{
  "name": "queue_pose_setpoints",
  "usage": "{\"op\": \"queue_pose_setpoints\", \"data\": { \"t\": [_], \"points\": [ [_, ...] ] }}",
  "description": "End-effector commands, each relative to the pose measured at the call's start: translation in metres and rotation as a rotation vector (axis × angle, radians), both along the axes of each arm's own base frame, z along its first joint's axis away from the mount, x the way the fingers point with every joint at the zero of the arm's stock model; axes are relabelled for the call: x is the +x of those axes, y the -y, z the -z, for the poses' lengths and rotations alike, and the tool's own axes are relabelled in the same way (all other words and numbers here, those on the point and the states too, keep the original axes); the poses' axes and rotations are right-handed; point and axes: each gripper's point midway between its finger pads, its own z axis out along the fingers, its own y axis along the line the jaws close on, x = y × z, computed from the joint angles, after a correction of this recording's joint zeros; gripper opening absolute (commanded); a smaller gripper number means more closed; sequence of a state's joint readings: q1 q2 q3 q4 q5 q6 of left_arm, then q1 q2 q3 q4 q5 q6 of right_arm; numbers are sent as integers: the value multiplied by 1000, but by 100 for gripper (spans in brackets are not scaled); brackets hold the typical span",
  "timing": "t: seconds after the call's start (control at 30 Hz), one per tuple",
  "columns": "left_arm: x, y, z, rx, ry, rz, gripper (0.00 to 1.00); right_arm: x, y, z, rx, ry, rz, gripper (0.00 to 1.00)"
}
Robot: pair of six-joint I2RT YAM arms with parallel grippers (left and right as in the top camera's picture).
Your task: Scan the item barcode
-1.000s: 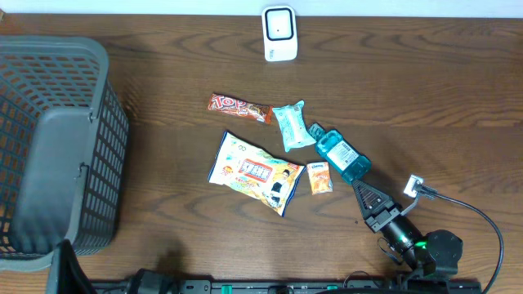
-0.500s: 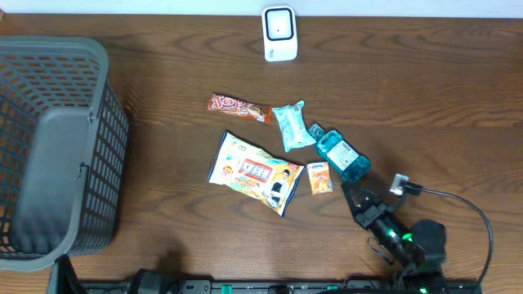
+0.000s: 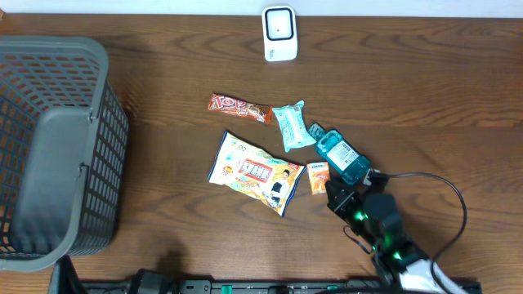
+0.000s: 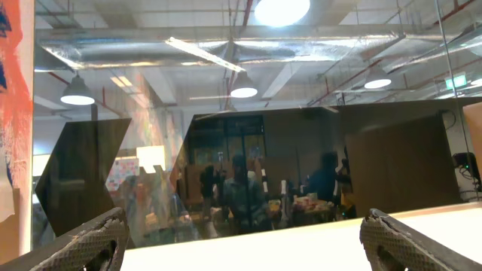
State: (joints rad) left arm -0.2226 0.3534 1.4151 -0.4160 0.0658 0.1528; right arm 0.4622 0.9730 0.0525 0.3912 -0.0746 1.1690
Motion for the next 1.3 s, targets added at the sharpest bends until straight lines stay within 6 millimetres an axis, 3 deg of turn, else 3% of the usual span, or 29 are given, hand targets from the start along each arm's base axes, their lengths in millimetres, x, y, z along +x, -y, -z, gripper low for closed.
{"op": "queue_pose_setpoints", "data": {
  "t": [0.0,0.27,0.47,0.73,0.83,0.97,1.1,1.2,1.27],
  "points": [
    [-8,0,-3,-14,20,12,98,31,-10,-9,-62,27,4,1],
    [-8,0,-3,-13,18,12,98,52,-49,2,-71,-49,-154,1],
    [-8,0,-2,-13,16,12,98,32,-30,35,-164,-205,-118,1],
    [-8,0,-2,-12,13,12,98,24,-12,50,-246,-267,-71,1],
    [-8,0,-2,-12,13,12,98,32,-20,38,-208,-218,-83,1],
    [-8,0,-2,-12,13,12,98,48,-43,-13,-163,-51,-193,2],
    [-8,0,-2,-12,13,12,98,47,-44,-52,-170,8,-212,1],
    [-8,0,-2,-12,13,12,98,39,-35,-60,-203,4,-194,2],
    [-8,0,-2,-12,13,12,98,32,-23,-48,-255,-51,-164,1]
  ]
}}
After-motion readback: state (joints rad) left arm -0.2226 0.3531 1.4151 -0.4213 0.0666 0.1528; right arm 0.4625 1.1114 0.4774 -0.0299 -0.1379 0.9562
